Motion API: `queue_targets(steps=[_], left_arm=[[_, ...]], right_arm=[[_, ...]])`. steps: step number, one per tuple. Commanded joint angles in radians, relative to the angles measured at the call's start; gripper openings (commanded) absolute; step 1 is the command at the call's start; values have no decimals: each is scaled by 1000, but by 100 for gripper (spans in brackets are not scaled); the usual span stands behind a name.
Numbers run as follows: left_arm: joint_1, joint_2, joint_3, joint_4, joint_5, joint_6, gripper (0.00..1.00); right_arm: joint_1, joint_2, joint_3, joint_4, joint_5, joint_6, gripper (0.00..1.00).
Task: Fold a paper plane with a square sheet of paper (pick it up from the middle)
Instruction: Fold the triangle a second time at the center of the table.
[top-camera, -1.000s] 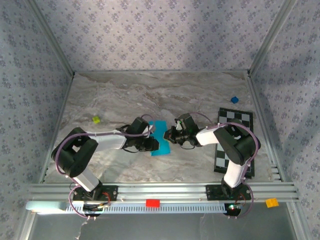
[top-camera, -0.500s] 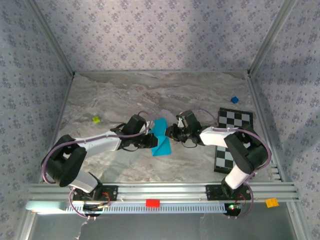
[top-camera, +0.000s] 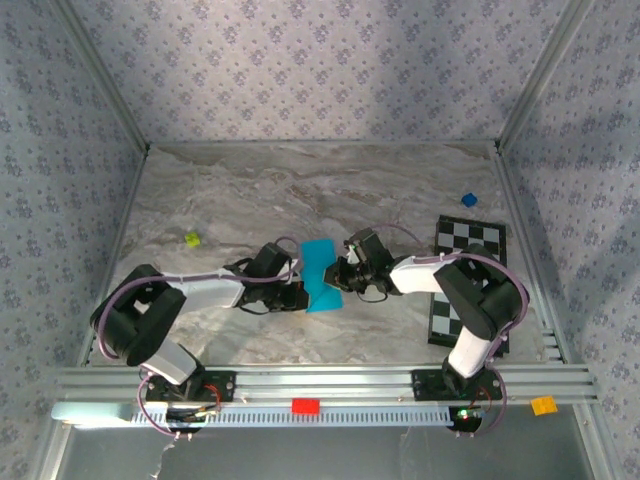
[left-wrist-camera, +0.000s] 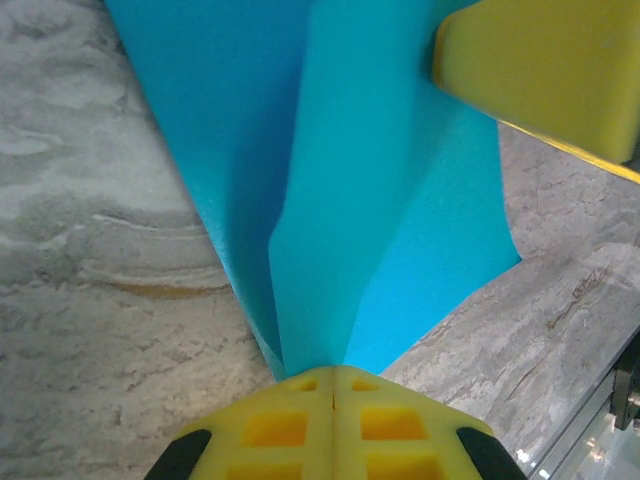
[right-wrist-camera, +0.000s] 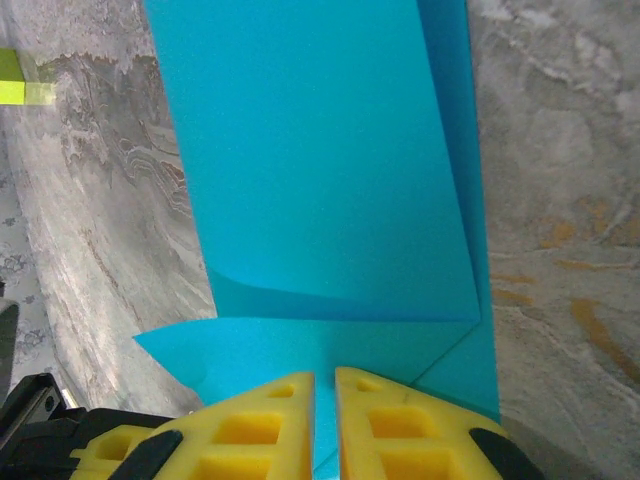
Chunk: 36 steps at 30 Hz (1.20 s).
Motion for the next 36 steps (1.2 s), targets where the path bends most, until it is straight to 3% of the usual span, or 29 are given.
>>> queue_targets(steps=[1, 14, 25, 31, 36], left_arm=[[-10, 14, 25, 22, 5, 7, 4], [-28, 88, 24, -55, -22, 31, 1], [-33, -41, 142, -113, -33, 23, 7], [-31, 70, 188, -91, -12, 27, 5], [-37, 128, 112, -46, -10, -1, 1]], right_arm=[[4, 17, 20, 6, -9, 6, 14], [-8, 70, 16, -84, 66, 15, 7], [-18, 60, -2, -84, 69, 13, 4], [-20, 67, 0, -71, 57, 15, 4], [-21, 66, -14, -59, 59, 21, 4]])
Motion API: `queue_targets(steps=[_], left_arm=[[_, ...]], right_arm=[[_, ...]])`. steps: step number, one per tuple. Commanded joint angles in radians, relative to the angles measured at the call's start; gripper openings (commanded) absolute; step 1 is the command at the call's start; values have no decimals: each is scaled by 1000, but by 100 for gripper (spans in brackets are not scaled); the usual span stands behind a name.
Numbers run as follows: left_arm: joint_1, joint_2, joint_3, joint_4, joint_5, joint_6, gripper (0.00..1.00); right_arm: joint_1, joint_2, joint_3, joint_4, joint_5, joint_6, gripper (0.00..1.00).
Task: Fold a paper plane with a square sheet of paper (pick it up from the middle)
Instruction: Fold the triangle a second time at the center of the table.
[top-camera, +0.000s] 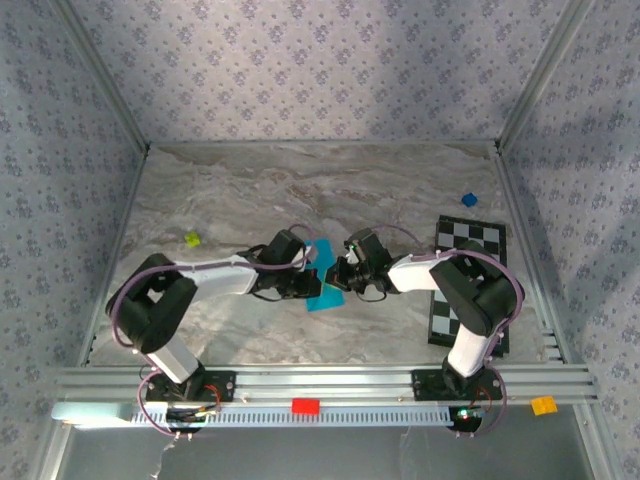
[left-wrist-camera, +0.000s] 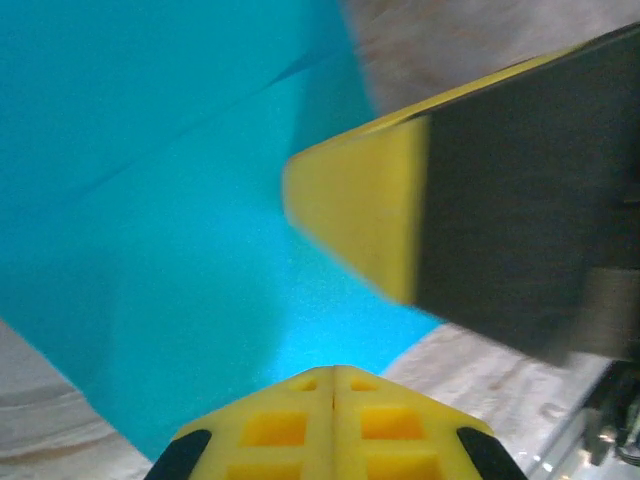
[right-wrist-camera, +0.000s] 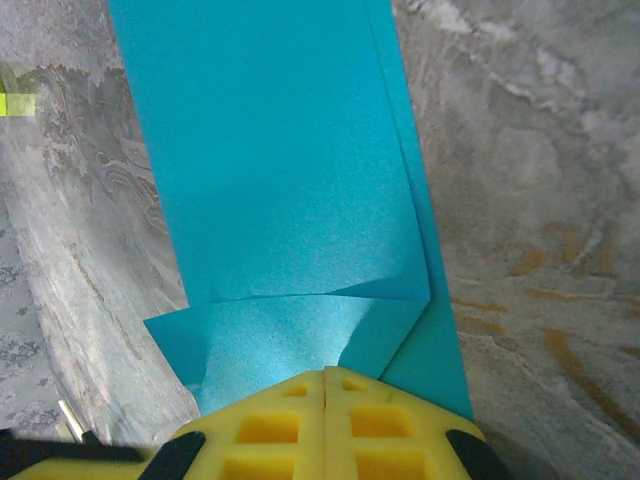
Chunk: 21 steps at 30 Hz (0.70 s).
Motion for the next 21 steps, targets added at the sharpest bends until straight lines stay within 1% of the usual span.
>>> queue_targets(steps=[1, 4, 8, 13, 17, 20, 21], left_arm=[[-14, 21, -69, 20, 11, -13, 1], [-17, 17, -131, 68, 14, -35, 1], [-18, 13, -171, 93, 13, -40, 1], [-18, 13, -168, 83, 6, -28, 1], [-18, 10, -153, 57, -8, -14, 0], [-19, 10, -144, 42, -14, -6, 0], [-18, 9, -143, 38, -16, -4, 0]], right_arm=[[-16, 32, -25, -53, 48, 12, 4], [-23, 20, -26, -32, 31, 13, 5], [-25, -16, -6, -1, -7, 3, 8], [-37, -39, 42, -3, -29, -35, 9], [-52, 5, 52, 4, -42, -42, 9], [-59, 41, 35, -43, 11, -49, 8], [-68, 52, 14, -28, 21, -42, 8]])
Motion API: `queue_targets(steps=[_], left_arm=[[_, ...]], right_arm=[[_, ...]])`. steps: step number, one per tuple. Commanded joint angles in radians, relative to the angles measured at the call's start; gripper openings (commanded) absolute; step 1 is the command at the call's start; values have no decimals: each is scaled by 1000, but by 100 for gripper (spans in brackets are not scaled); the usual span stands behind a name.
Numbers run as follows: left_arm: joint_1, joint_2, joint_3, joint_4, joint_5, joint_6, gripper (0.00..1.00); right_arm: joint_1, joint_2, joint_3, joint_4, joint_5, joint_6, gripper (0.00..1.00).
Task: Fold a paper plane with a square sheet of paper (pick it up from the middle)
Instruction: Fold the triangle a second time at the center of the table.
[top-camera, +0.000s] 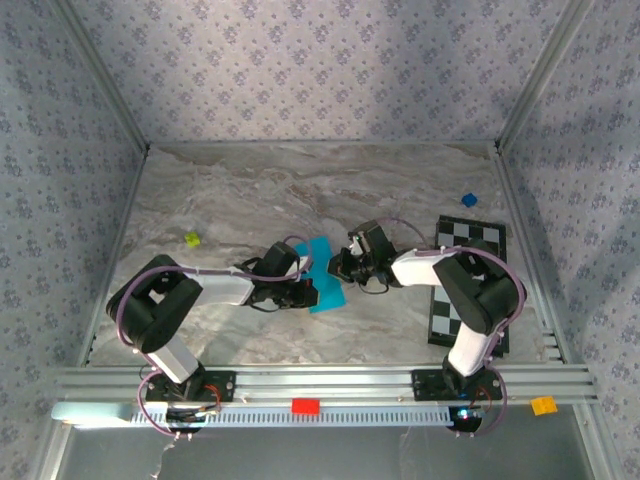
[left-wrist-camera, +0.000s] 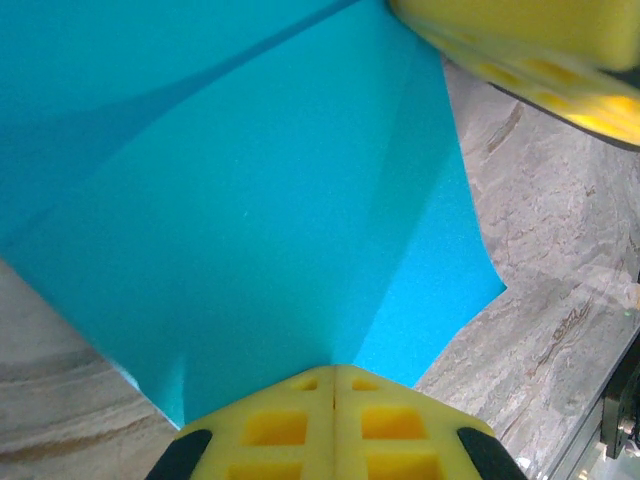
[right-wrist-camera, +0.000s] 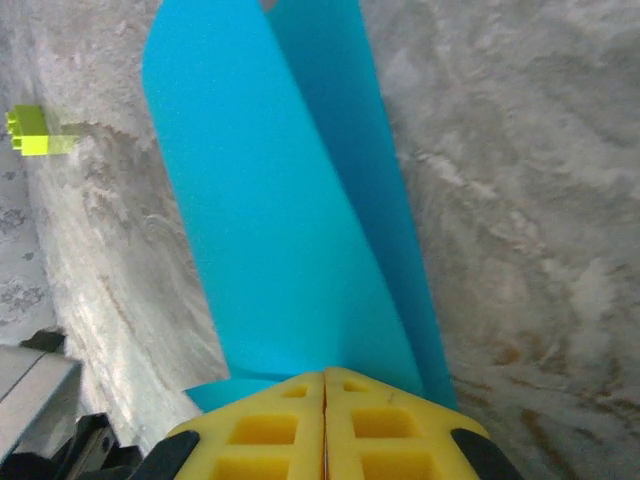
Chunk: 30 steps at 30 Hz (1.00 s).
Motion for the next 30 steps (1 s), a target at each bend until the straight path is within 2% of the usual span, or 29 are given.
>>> queue_targets(steps=[1, 4, 8, 11, 15, 18, 22, 25, 30], left_arm=[[-15, 15, -13, -141, -40, 27, 0], [-14, 5, -19, -134, -44, 20, 0], [-16, -13, -14, -122, -33, 9, 0], [-16, -47, 11, -122, -20, -1, 1], [-15, -107, 104, -180, -55, 5, 12], [-3, -128, 186, -259, -96, 44, 19], [40, -94, 228, -301, -82, 87, 17], [65, -47, 239, -308, -41, 115, 12], [71, 26, 254, -313, -26, 149, 9]], right_arm=[[-25, 48, -35, -12, 32, -14, 8], [-76, 37, -68, 70, -5, 11, 9], [-121, -39, -31, 33, -24, -24, 11], [-119, -141, -12, -32, -15, -62, 14], [-92, -281, -32, -157, 37, -89, 17], [-67, -365, -72, -227, 77, -72, 25], [-26, -437, -134, -272, 106, -11, 34], [4, -457, -157, -295, 114, 35, 37], [58, -440, -157, -305, 120, 87, 38]])
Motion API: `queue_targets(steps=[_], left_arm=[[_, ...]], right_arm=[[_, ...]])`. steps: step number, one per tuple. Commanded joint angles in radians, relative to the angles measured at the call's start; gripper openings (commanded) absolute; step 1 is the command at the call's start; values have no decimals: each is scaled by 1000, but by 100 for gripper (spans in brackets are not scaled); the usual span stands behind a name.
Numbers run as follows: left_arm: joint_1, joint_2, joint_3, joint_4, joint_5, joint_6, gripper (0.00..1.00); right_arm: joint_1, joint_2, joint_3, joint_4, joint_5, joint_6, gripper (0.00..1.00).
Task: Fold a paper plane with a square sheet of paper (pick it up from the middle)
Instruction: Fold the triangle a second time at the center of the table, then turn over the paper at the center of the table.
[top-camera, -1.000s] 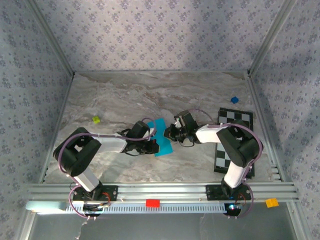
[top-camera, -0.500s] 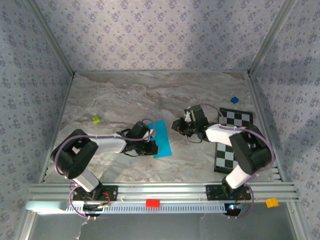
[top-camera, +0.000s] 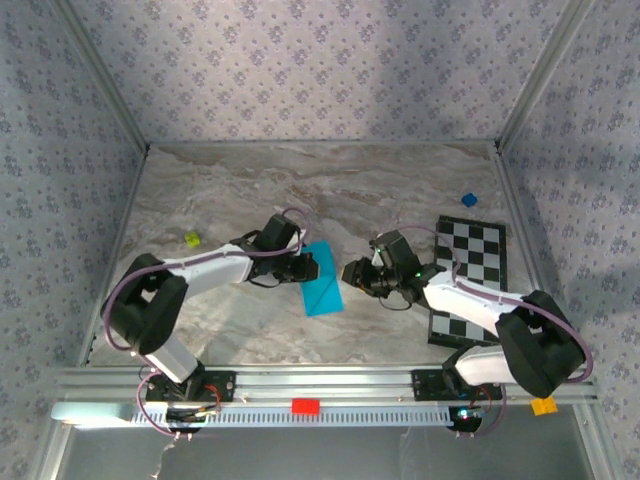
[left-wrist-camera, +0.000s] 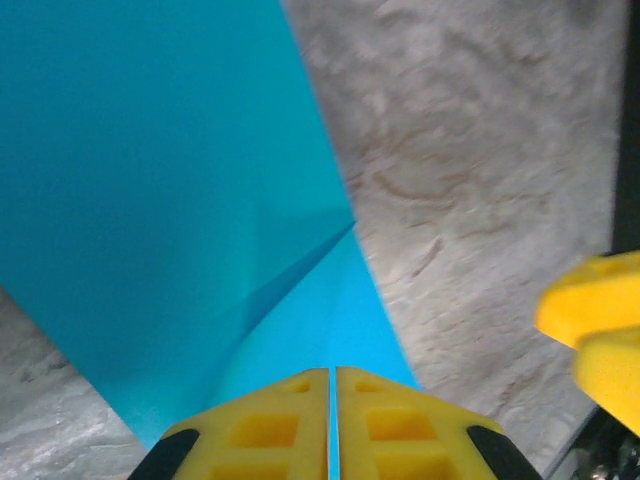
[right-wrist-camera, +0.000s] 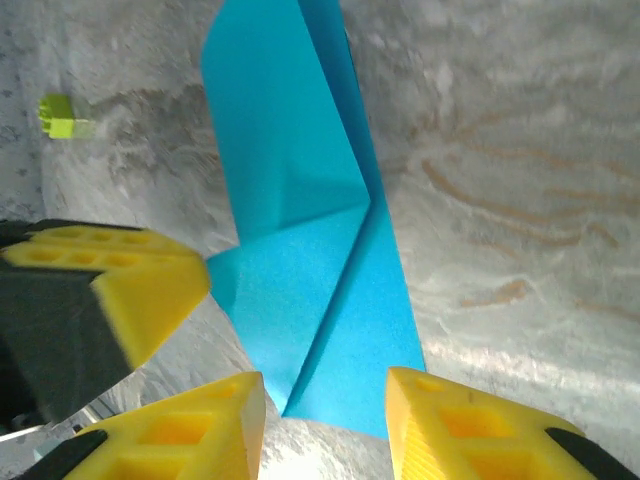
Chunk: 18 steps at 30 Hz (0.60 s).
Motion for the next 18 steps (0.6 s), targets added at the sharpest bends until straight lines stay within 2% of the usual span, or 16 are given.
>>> queue_targets(steps=[1, 8, 11, 18], left_arm=[[0, 50, 20, -46, 25, 50, 8], [-2, 98, -15, -41, 0, 69, 5], [-2, 122, -32, -29, 10, 71, 2], [-4, 123, -74, 18, 26, 55, 0]], right_arm=[[32, 9, 6, -47, 33, 58, 38], [91, 115, 63, -99, 7, 52, 37], [114, 153, 95, -171, 44, 39, 36], [117, 193, 98, -171, 52, 75, 37]])
